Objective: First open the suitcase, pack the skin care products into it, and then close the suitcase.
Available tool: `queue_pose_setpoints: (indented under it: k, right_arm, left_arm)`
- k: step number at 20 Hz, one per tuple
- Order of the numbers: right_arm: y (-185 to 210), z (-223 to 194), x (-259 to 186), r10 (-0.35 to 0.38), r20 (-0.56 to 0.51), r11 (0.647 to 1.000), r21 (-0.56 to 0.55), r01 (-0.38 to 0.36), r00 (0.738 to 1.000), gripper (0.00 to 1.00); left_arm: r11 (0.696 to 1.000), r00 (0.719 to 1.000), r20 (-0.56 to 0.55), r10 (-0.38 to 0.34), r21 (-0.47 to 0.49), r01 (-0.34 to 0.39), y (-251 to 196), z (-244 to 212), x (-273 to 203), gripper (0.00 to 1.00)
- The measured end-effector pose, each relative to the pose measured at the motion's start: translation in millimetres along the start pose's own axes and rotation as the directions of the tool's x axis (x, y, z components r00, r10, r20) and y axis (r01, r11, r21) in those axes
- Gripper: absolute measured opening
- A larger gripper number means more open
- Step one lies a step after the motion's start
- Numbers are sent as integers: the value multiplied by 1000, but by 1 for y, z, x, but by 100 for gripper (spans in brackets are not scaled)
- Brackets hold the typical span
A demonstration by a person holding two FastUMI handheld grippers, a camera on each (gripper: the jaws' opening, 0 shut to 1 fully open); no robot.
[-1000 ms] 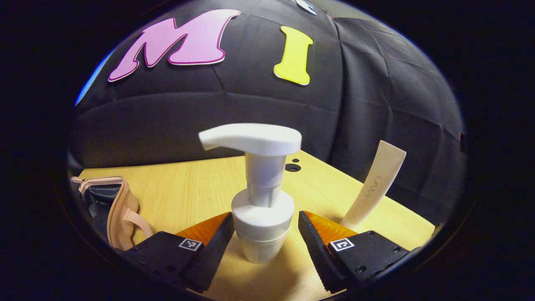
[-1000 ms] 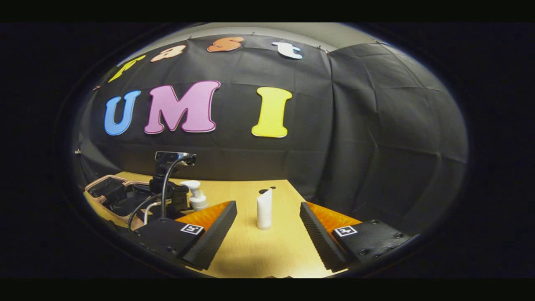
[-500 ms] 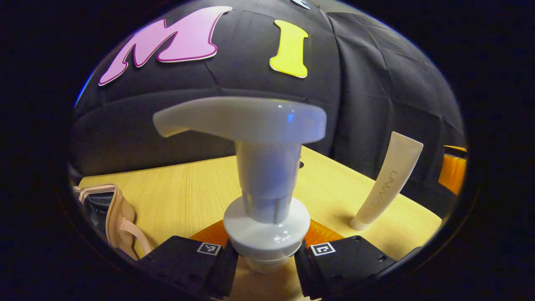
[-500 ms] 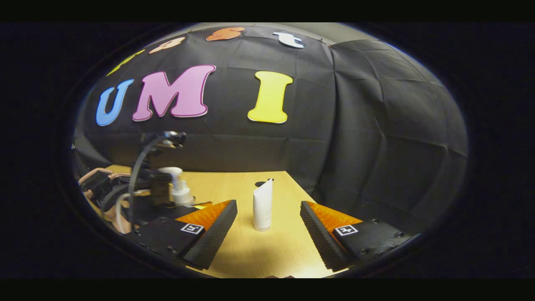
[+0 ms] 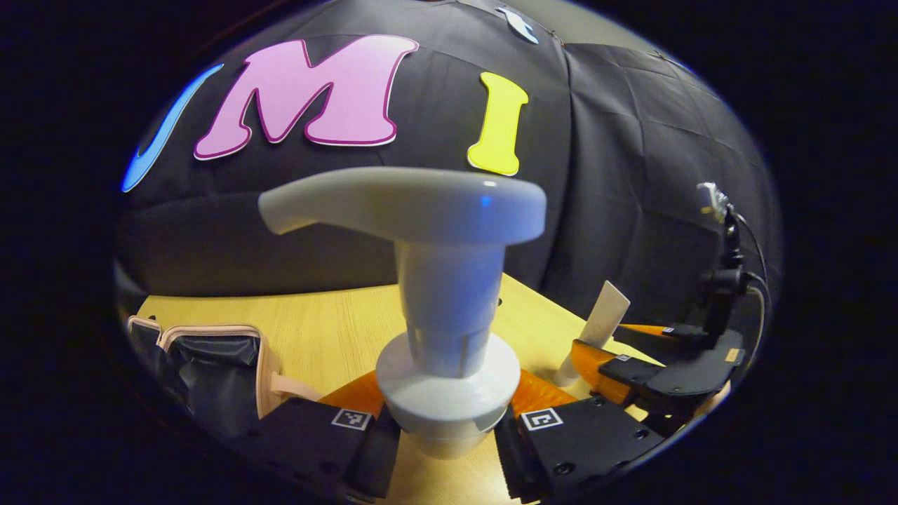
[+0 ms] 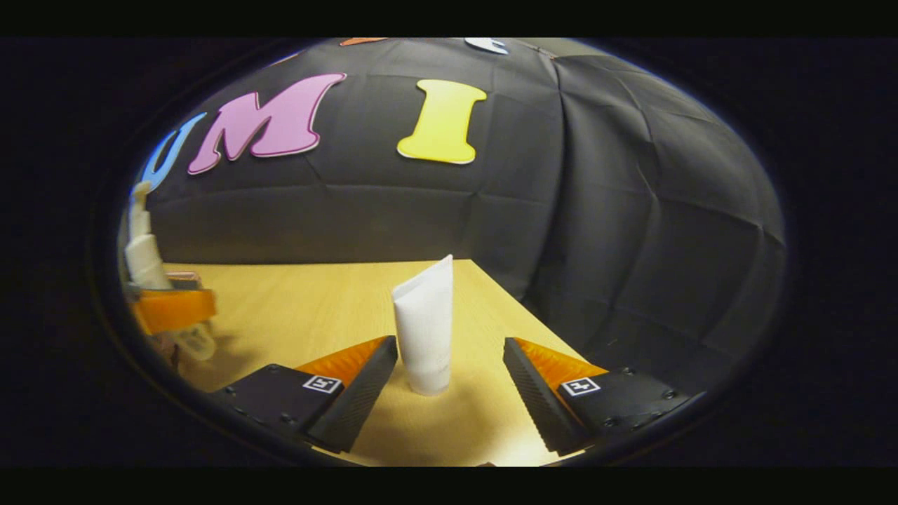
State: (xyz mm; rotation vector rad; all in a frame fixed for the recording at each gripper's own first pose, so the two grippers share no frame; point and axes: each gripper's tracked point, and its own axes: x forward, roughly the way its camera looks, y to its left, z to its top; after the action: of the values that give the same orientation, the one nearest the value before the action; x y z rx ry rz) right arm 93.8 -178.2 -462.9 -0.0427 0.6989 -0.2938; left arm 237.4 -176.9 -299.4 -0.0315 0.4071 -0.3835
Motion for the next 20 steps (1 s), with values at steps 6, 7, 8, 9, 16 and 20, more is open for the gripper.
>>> queue_pose_setpoints:
  k: [6, 7, 8, 9, 16, 20]
  right_arm:
    - [18, -48, 32, 22, -159, 998, 62, -13, 987, 94]
    - [19, -51, 35, 19, -181, 997, 73, -6, 983, 78]
    - [18, -52, 35, 13, -190, 996, 91, 5, 982, 61]
    - [19, -51, 37, 10, -188, 995, 102, 10, 982, 45]
    - [33, -35, 14, 68, -152, 998, 16, -66, 986, 48]
    - [69, 5, -26, 161, -77, 987, 7, -161, 984, 47]
  left_arm:
    - [998, 999, -38, 33, -55, -35, 14, -11, -41, 63]
    - [998, 998, -44, 34, -52, -36, 16, -15, -44, 63]
    - [998, 998, -51, 44, -50, -46, 19, -19, -47, 63]
    - [997, 997, -60, 54, -53, -57, 22, -22, -52, 63]
    - [984, 989, -43, 140, -107, -144, 66, -18, -85, 63]
    - [962, 972, -54, 230, -136, -235, 116, -9, -123, 63]
